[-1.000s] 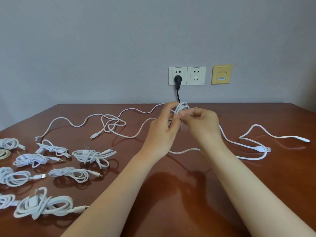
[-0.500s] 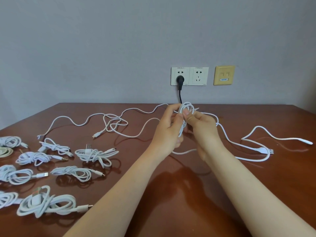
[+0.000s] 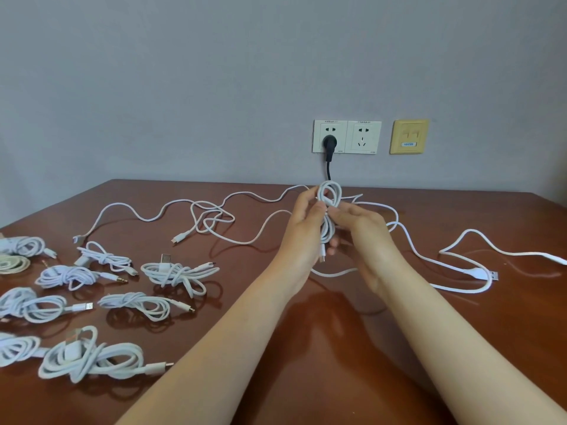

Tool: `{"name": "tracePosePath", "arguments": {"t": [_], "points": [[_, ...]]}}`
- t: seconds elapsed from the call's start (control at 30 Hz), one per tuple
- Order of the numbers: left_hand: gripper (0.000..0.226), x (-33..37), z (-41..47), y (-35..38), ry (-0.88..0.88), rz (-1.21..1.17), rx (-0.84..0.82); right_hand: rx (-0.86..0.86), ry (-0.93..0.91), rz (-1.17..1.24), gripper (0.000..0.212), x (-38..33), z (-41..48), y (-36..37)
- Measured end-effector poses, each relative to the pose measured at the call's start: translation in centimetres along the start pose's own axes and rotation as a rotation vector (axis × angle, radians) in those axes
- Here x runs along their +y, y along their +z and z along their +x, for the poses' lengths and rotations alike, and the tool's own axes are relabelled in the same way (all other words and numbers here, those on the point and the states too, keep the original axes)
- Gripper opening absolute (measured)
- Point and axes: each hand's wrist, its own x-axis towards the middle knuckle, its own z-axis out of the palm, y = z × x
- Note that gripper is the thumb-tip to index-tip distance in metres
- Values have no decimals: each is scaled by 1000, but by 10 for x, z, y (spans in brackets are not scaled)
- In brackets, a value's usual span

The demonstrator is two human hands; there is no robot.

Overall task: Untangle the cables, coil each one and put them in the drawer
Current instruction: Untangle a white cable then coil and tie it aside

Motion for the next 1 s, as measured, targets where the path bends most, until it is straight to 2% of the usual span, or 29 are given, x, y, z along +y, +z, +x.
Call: {"name": "tracePosePath", "arguments": {"t": [0.2, 0.33, 0.4, 0.53, 0.7, 0.87, 1.0], "points": [[26, 0, 1, -1, 35, 146, -29, 44, -29, 2, 19, 3, 3, -4], [27, 3, -1, -3, 46, 313, -69, -95, 85, 171, 18, 5, 5, -11], [25, 4, -2, -5, 72, 414, -80, -109, 164, 217, 17, 6, 6, -12], [33, 5, -2, -11, 197, 626, -73, -95, 222, 261, 14, 7, 9, -16], [42, 10, 0, -22, 398, 1054, 37, -84, 346, 277, 10, 4, 10, -15], [71, 11, 0, -32, 494, 1236, -225, 4, 331, 129, 18, 3, 8, -11], [48, 12, 5, -41, 520, 1324, -236, 9, 325, 78, 18, 3, 8, -12]]}}
